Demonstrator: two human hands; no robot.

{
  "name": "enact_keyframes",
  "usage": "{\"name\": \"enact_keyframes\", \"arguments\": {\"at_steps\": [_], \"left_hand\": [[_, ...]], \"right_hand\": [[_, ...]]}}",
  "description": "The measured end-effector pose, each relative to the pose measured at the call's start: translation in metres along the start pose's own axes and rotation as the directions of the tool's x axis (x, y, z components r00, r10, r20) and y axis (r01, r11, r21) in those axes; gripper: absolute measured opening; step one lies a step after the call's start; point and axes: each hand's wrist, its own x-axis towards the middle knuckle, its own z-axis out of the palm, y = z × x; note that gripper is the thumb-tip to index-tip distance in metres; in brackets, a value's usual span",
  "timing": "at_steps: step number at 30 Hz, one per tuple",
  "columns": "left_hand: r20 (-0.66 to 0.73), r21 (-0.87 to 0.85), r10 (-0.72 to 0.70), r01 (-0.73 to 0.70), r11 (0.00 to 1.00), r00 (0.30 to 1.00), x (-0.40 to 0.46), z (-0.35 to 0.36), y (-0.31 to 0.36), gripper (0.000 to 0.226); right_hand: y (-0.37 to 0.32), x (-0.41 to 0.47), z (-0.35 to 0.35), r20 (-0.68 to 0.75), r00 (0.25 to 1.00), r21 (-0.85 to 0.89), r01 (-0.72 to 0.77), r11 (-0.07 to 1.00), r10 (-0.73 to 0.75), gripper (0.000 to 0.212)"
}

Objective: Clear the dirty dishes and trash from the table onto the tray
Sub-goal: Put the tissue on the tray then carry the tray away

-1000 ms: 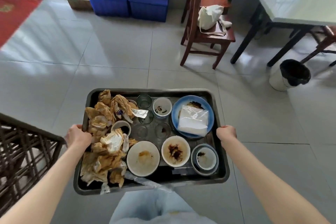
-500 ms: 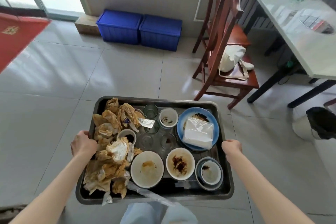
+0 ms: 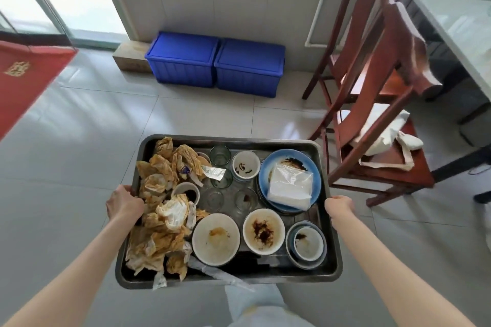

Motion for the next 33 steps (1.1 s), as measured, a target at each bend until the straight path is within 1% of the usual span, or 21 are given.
{"name": "enact_keyframes", "arguments": {"at_steps": [4, 7, 10, 14, 20, 23, 26, 33], "left_hand": [[-0.007, 0.001, -0.014, 0.014, 1.000, 1.000, 0.071, 0.009, 0.069, 0.045], [-0.010, 0.005, -0.028, 0.028, 1.000, 1.000, 0.125, 0.017, 0.124, 0.047], [-0.007, 0.018, -0.021, 0.021, 1.000, 1.000, 0.175, 0.024, 0.171, 0.047], [0.000, 0.020, -0.010, 0.010, 1.000, 1.000, 0.248, 0.037, 0.237, 0.045], [0.042, 0.039, 0.036, -0.037, 0.999, 0.998, 0.361, 0.051, 0.334, 0.043], [0.041, 0.041, 0.073, -0.075, 0.996, 0.996, 0.416, 0.056, 0.385, 0.042], [0.045, 0.067, 0.068, -0.071, 0.995, 0.997, 0.465, 0.064, 0.428, 0.043], [0.068, 0.091, 0.069, -0.075, 0.993, 0.995, 0.569, 0.097, 0.531, 0.043]], "right_hand": [[-0.086, 0.044, 0.035, -0.003, 1.000, 0.018, 0.008, 1.000, -0.008, 0.036], [-0.152, 0.079, 0.058, -0.004, 1.000, -0.002, 0.012, 1.000, -0.012, 0.037], [-0.208, 0.110, 0.078, 0.012, 1.000, -0.009, 0.017, 1.000, -0.017, 0.042], [-0.282, 0.154, 0.111, 0.009, 1.000, -0.004, 0.015, 1.000, -0.015, 0.039], [-0.373, 0.208, 0.168, -0.026, 0.999, 0.059, -0.044, 0.997, 0.046, 0.037], [-0.424, 0.236, 0.196, -0.040, 0.995, 0.089, -0.083, 0.993, 0.087, 0.037], [-0.470, 0.261, 0.221, -0.068, 0.991, 0.090, -0.108, 0.990, 0.114, 0.038], [-0.577, 0.340, 0.267, -0.078, 0.987, 0.080, -0.134, 0.988, 0.140, 0.037]]}}
